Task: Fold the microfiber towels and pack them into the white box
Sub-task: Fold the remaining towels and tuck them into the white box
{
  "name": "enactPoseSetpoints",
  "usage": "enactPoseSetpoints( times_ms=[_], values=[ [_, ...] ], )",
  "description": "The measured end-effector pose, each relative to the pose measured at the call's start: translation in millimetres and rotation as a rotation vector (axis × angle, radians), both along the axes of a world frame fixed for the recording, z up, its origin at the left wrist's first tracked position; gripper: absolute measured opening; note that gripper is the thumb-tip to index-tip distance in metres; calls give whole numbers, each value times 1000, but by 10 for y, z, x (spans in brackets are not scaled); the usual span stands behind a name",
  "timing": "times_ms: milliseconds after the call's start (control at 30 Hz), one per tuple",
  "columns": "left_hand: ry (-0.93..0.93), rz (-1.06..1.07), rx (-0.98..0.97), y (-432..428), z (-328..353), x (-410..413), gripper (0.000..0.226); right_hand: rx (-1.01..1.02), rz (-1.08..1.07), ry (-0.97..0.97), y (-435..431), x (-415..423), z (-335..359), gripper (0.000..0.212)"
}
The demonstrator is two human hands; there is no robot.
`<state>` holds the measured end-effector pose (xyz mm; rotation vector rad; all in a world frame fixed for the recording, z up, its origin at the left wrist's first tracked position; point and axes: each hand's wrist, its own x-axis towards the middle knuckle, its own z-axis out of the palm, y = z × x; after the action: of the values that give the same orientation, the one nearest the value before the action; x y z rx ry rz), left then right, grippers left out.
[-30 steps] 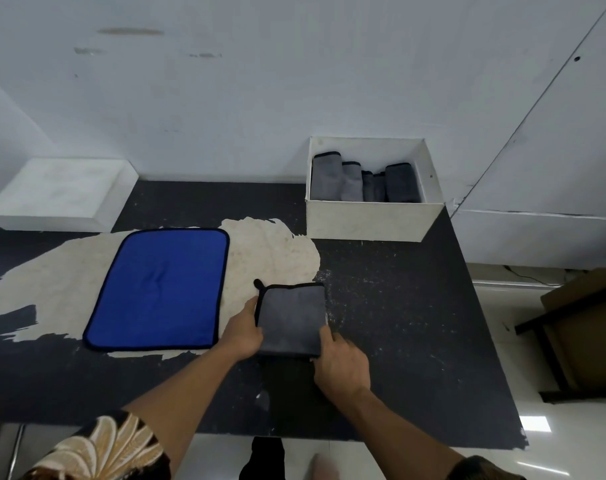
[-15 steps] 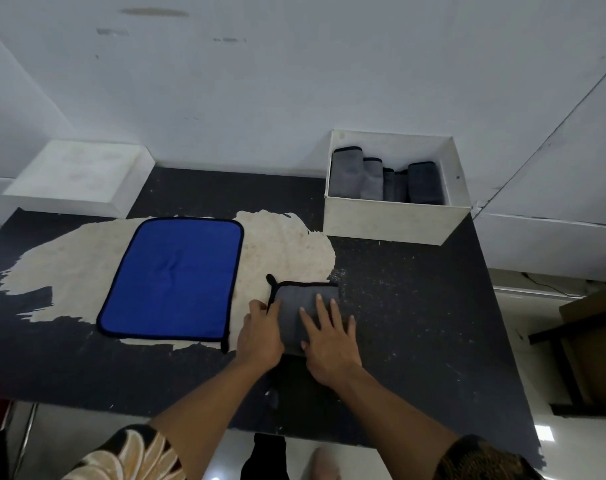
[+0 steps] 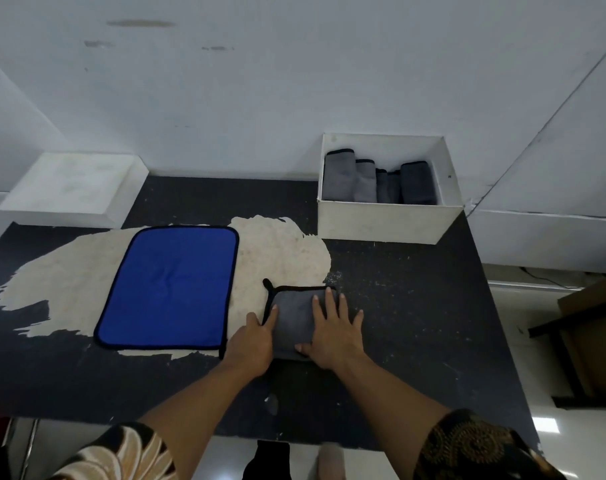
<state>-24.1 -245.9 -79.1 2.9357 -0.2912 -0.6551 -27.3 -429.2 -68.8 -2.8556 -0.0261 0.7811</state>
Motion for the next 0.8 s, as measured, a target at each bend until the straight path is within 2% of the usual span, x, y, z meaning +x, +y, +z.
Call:
enactPoseSetpoints(
  times_ms=[100,267,433,533,633,800],
  values=[
    [23,49,-14,-27,11,1,71,-28,12,-26,-6,-70,9,98],
    [34,18,95,-84,-27,-55,82,-63,31,-71,-47,-419,-94,79],
    [-19,-48,229,-121,-42,-64,85,-74,28,-61,-137,-630,-144,83],
    [-14,99,50,-166,-13,-91,81,41,-112,-140,-109,-588,-26,80],
    [-37,290,-180,-195,53,-119,69,171,-302,-285,-44,-489,91,55],
    [63,457,-236,-204,104,-52,46,422,-634,-65,-47,-248,207,51]
  ],
)
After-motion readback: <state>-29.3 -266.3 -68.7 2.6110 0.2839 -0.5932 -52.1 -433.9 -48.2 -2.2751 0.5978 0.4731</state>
